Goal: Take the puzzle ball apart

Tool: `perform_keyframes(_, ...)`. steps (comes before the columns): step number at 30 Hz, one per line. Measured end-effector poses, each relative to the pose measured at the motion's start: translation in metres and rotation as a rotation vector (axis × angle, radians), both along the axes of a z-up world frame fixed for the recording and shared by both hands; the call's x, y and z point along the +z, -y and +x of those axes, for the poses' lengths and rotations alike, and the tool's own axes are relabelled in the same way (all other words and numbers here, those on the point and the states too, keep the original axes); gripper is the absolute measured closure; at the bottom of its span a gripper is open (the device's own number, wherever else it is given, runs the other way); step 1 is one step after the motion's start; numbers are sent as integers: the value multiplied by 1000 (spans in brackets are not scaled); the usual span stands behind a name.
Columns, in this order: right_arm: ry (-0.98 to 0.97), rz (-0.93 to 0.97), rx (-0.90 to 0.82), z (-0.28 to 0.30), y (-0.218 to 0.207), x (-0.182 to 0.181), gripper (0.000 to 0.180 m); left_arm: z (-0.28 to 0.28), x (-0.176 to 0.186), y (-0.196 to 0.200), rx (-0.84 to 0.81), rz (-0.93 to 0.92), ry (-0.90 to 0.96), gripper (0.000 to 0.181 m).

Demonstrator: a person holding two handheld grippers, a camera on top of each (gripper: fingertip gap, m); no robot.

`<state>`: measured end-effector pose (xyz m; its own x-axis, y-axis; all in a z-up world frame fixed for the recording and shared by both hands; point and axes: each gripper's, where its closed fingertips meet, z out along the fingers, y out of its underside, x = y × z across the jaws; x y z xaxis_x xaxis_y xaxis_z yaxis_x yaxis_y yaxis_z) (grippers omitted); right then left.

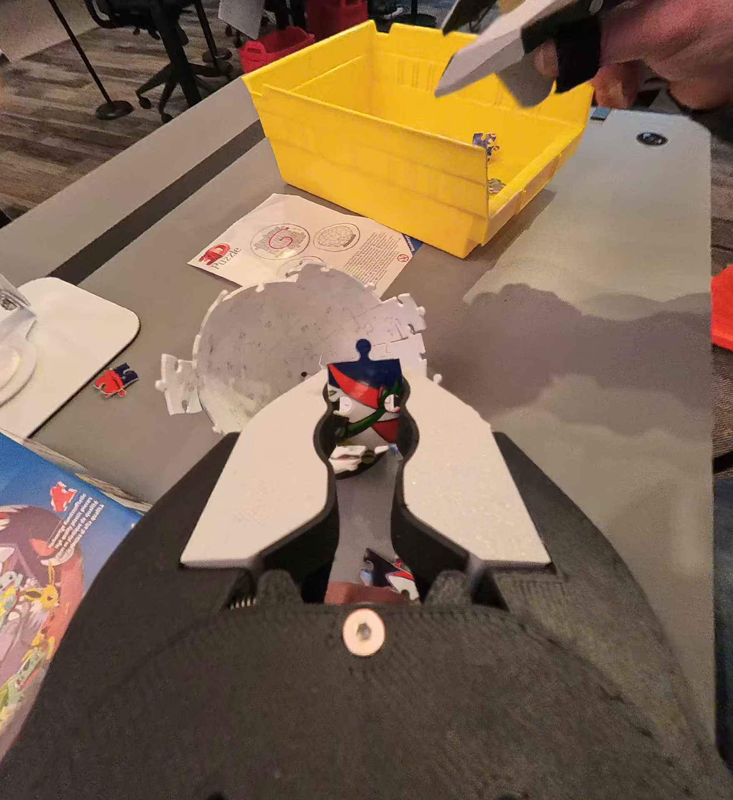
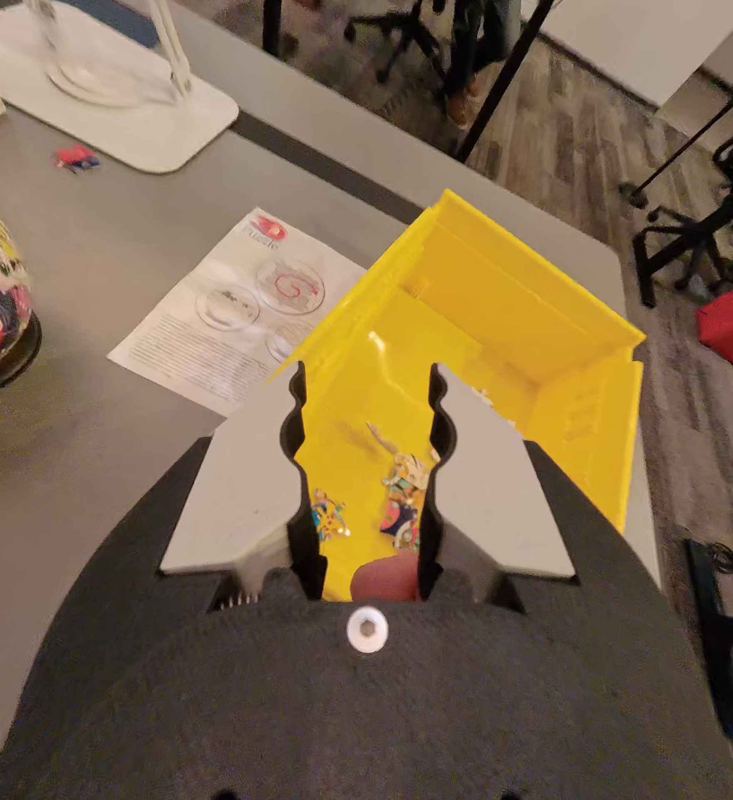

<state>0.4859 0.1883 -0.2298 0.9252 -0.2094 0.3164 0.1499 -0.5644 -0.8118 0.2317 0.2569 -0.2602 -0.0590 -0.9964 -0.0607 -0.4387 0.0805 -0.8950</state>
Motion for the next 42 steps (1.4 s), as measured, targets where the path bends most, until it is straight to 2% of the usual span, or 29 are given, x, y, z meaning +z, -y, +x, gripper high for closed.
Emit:
perform_keyframes(1, 23, 43, 2, -3, 1, 10, 132, 1, 0, 1, 0, 22, 0, 157)
perform_keyframes(3, 46, 113, 66, -24, 0, 30, 159, 3, -1, 1, 5, 85, -3, 157)
perform_keyframes(5, -113, 149, 289, -87, -12, 38, 169, 7, 2, 6, -15, 140, 9, 157)
perform_keyframes(7, -326, 146, 503, -156, -24, 37, 160, 12, 9, 14, -38, 185, 38, 157)
perform_keyframes(11, -607, 80, 731, -241, -39, 22, 154, 19, 16, 25, -68, 306, 57, 157)
perform_keyframes(14, -708, 46, 788, -264, -46, 15, 159, 19, 16, 26, -64, 397, 39, 157)
perform_keyframes(15, -722, 50, 797, -266, -47, 15, 172, 18, 14, 23, -55, 422, 25, 157)
perform_keyframes(16, -749, 44, 814, -268, -46, 16, 178, 18, 14, 23, -60, 425, 32, 157)
perform_keyframes(19, -753, 29, 834, -270, -45, 16, 179, 17, 12, 23, -48, 402, 40, 157)
perform_keyframes(23, -653, 149, 722, -233, -47, 35, 179, 14, 21, 11, -7, 405, 62, 147)
perform_keyframes(28, -272, 122, 341, -103, -32, 34, 180, -5, 36, -39, 96, 454, 49, 145)
perform_keyframes(30, -216, 97, 203, -57, -20, 25, 180, -12, 40, -70, 136, 496, 9, 142)
perform_keyframes(31, -204, 72, 147, -39, -13, 17, 175, -14, 39, -88, 155, 503, -18, 141)
perform_keyframes(33, -189, -20, 39, -10, -1, -6, 137, -12, 36, -117, 171, 499, -74, 133)
perform_keyframes(34, -167, -44, -8, 3, 3, -15, 139, -8, 36, -126, 159, 523, -89, 133)
perform_keyframes(35, -149, -59, -37, 12, 6, -21, 143, -1, 31, -135, 136, 546, -129, 131)
perform_keyframes(37, -150, -85, -68, 20, 10, -31, 138, 14, 13, -152, 74, 579, -232, 130)
perform_keyframes(42, -136, 13, -59, 16, 7, -13, 145, 57, -34, -188, -83, 590, -462, 132)
